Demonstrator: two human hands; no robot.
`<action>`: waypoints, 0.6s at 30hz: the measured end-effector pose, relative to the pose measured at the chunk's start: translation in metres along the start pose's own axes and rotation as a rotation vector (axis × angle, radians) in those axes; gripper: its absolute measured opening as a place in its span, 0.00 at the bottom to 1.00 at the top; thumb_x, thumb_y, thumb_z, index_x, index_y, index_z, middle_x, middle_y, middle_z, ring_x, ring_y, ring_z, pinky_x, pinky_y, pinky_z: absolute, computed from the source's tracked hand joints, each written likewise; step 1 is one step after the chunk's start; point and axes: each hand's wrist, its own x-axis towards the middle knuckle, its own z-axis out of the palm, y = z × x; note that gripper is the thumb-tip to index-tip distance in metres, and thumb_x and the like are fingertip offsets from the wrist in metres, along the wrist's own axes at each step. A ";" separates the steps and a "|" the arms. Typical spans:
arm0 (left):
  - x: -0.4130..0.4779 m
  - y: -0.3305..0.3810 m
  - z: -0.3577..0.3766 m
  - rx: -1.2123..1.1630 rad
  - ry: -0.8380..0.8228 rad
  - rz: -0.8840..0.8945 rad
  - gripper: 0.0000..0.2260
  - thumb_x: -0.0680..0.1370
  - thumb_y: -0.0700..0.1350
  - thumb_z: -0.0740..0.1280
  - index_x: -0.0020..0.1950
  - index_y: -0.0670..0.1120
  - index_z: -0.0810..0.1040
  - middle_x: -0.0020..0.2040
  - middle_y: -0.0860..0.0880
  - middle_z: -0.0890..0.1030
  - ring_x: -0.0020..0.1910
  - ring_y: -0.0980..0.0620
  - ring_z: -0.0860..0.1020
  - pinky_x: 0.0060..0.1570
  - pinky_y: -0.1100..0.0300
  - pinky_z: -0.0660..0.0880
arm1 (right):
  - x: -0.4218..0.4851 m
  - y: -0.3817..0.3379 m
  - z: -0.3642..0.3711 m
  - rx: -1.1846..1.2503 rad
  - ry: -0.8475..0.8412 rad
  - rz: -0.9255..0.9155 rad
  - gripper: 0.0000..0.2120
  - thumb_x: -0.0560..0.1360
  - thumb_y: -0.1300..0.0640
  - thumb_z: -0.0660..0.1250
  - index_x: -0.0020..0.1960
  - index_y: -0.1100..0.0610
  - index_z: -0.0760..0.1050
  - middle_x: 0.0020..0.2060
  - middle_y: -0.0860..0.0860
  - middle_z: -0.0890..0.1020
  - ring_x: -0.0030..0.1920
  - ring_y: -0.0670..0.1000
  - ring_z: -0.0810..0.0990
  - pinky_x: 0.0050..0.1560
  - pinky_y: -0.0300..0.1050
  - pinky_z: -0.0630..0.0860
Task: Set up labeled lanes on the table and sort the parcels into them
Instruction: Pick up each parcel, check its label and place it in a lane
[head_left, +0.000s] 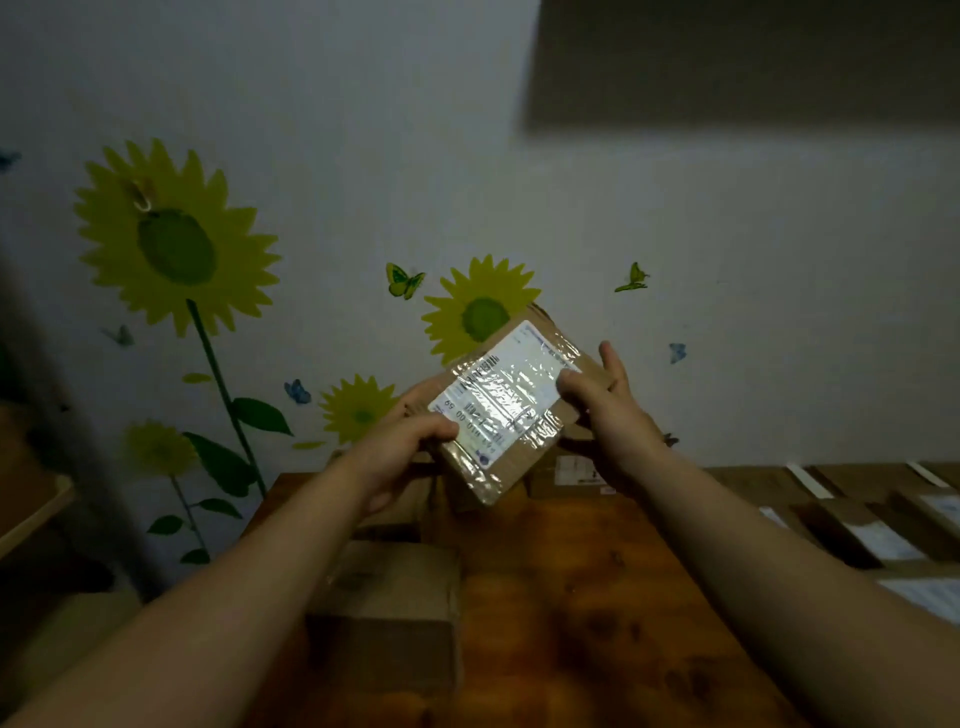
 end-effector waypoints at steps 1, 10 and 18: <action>-0.002 0.004 0.003 -0.025 0.041 0.025 0.21 0.76 0.33 0.62 0.64 0.53 0.69 0.50 0.47 0.81 0.49 0.44 0.78 0.48 0.49 0.77 | -0.006 -0.004 -0.009 0.031 -0.037 0.058 0.23 0.76 0.53 0.65 0.69 0.50 0.65 0.59 0.55 0.77 0.53 0.55 0.79 0.57 0.56 0.76; -0.016 0.016 0.060 -0.026 0.019 0.062 0.27 0.74 0.35 0.68 0.68 0.55 0.66 0.55 0.47 0.80 0.47 0.46 0.80 0.47 0.49 0.77 | -0.040 -0.010 -0.050 0.002 0.008 0.039 0.23 0.75 0.54 0.67 0.67 0.48 0.63 0.58 0.55 0.77 0.56 0.59 0.79 0.60 0.64 0.74; -0.013 0.029 0.162 -0.078 -0.008 0.128 0.32 0.74 0.35 0.69 0.72 0.55 0.60 0.65 0.43 0.72 0.54 0.45 0.77 0.49 0.45 0.78 | -0.083 -0.042 -0.172 -0.036 0.020 0.046 0.15 0.78 0.57 0.63 0.64 0.59 0.71 0.46 0.56 0.84 0.49 0.56 0.83 0.50 0.53 0.79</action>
